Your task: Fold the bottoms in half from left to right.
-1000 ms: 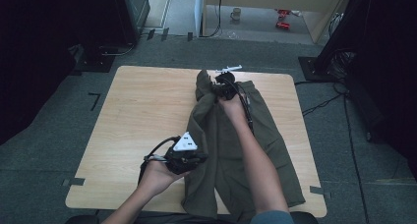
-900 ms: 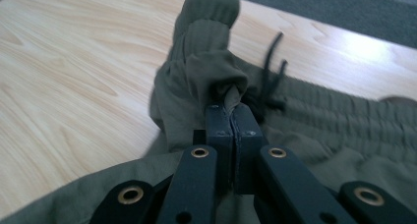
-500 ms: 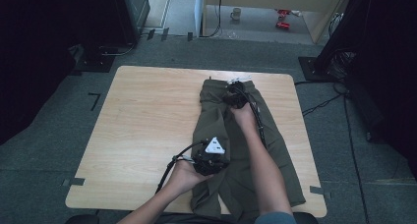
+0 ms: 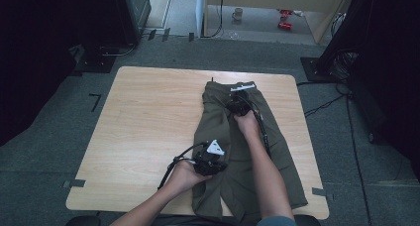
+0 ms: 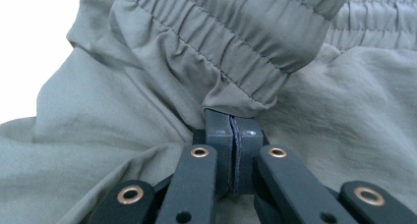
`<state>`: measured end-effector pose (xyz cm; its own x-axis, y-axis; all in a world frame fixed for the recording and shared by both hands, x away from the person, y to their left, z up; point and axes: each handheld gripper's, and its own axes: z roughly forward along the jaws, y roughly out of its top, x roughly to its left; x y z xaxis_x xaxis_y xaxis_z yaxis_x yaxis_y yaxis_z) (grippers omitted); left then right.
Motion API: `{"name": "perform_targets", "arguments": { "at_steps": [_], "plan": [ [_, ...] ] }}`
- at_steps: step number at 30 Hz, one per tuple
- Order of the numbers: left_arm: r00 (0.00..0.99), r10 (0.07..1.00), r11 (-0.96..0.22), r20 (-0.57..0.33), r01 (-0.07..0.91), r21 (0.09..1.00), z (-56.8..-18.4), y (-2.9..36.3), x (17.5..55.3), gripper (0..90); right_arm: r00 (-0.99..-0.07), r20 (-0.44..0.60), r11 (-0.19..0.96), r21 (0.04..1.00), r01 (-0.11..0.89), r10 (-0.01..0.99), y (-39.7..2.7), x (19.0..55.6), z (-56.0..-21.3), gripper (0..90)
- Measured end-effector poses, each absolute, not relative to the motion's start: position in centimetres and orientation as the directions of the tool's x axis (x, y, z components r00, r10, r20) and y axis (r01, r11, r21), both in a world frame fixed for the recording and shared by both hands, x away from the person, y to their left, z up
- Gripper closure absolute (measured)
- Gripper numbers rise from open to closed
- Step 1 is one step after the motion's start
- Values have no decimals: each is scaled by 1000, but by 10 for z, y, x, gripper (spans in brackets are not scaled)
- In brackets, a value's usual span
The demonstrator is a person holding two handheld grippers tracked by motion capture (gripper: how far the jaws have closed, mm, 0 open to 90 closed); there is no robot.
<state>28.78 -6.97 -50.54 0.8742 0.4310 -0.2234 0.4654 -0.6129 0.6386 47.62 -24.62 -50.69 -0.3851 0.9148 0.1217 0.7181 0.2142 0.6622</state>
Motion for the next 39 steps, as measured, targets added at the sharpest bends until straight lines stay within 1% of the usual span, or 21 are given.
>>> {"name": "perform_targets", "arguments": {
  "at_steps": [5, 10, 13, 16, 24, 30, 34, 37, 39],
  "plan": [
    [875, 434, -617, -215, 463, 636, -505, -61, 291, 892, -374, 116, 204, 674, 710, 920, -245, 475, -508, 883],
    [866, 450, -610, -218, 476, 634, -505, -41, 300, 892, -374, 96, 213, 682, 699, 923, -240, 475, -509, 883],
    [849, 482, -595, -218, 499, 630, -504, -24, 308, 891, -368, 94, 207, 688, 696, 925, -238, 476, -509, 883],
    [839, 510, -596, -192, 505, 624, -502, -7, 315, 890, -359, 91, 201, 692, 694, 929, -234, 477, -510, 883],
    [781, 599, -554, -180, 565, 611, -500, 38, 341, 889, -338, 99, 175, 702, 691, 936, -220, 487, -511, 883],
    [752, 644, -541, -145, 581, 608, -498, 63, 355, 886, -333, 95, 171, 708, 685, 938, -207, 495, -512, 884],
    [714, 686, -506, -136, 604, 616, -499, 82, 365, 885, -320, 111, 155, 699, 698, 941, -198, 501, -511, 885],
    [686, 714, -477, -142, 625, 618, -498, 94, 371, 886, -325, 86, 180, 688, 703, 942, -190, 506, -509, 884],
    [674, 727, -472, -129, 627, 619, -498, 98, 371, 887, -328, 82, 185, 688, 701, 941, -188, 509, -509, 885]
  ]
}}
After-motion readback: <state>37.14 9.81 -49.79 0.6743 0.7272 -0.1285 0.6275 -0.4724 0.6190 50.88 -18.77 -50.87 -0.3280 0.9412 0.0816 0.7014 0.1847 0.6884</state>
